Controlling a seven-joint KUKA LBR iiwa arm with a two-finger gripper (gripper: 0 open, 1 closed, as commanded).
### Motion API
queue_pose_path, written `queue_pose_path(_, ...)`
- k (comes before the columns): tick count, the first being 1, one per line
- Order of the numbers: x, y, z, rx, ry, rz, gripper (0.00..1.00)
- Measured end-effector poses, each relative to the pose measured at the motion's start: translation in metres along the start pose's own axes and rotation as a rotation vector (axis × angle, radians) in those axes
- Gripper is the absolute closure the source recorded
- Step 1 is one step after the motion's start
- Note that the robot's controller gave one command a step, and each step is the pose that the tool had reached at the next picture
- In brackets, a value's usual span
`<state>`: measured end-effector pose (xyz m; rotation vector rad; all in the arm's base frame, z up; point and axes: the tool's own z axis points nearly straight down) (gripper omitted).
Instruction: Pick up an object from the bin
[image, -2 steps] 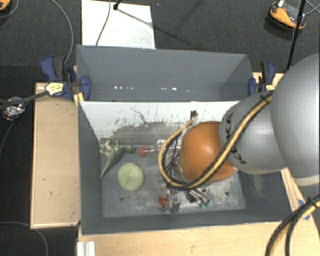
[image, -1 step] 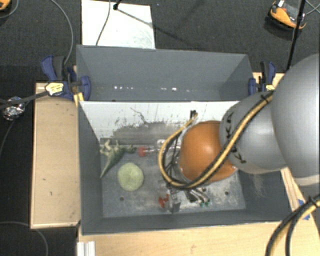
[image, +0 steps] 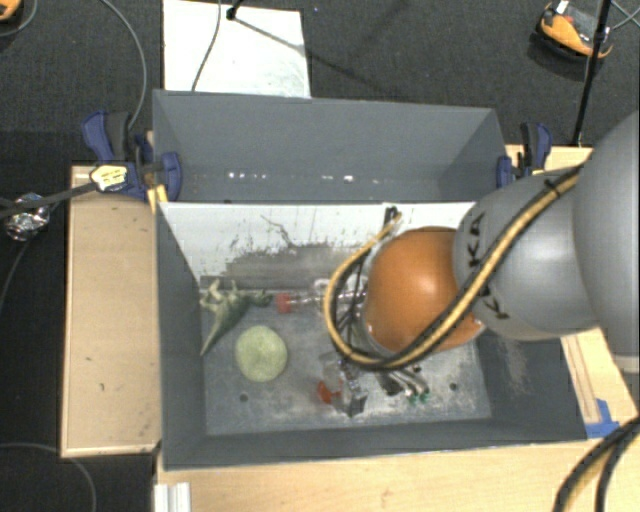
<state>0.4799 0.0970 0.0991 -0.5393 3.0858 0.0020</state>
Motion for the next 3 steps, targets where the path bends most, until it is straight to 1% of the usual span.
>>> queue_pose_path(1,0.002,-0.002,-0.016,0.000,-0.004,-0.009,1.00)
queue_pose_path(2,0.003,-0.006,-0.062,-0.002,0.007,-0.022,1.00)
queue_pose_path(3,0.001,-0.012,-0.107,0.000,-0.004,-0.032,1.00)
